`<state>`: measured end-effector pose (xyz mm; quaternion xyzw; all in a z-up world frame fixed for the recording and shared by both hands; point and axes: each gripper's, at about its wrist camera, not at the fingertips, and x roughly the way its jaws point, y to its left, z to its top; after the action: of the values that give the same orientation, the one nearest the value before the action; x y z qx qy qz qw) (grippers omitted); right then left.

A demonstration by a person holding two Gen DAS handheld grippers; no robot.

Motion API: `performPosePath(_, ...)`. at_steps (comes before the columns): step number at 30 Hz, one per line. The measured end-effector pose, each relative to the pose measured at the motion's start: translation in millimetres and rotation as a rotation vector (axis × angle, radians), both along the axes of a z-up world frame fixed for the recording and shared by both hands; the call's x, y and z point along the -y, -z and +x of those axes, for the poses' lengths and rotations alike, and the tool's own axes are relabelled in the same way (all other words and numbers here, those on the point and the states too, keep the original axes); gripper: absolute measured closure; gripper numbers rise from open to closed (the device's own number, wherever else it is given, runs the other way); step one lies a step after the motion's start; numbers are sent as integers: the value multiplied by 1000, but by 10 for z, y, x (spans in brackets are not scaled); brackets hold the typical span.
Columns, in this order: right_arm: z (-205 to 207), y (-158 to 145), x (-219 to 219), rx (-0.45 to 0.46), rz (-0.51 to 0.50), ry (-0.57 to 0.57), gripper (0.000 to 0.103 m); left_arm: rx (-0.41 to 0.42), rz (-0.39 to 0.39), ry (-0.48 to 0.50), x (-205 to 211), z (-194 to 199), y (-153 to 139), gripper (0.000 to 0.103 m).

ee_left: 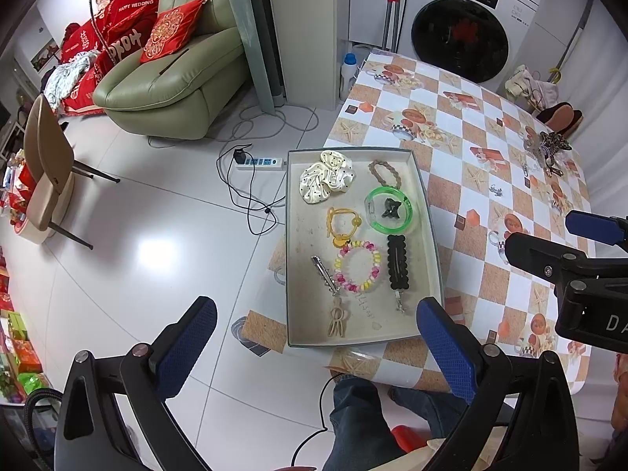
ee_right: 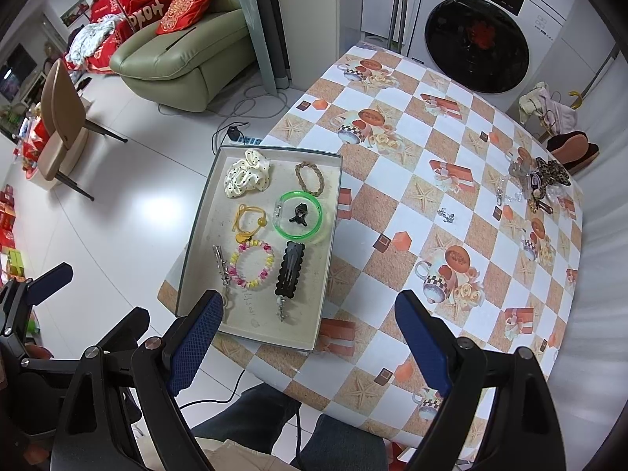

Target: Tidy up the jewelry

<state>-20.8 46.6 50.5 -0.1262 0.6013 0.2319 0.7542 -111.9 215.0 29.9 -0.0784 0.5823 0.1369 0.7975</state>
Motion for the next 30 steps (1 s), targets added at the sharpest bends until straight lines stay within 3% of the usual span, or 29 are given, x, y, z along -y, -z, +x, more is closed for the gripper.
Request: performPosePath(30,4,5,-18,-2,0,-3,12,-3,5,2,-7,4,6,0)
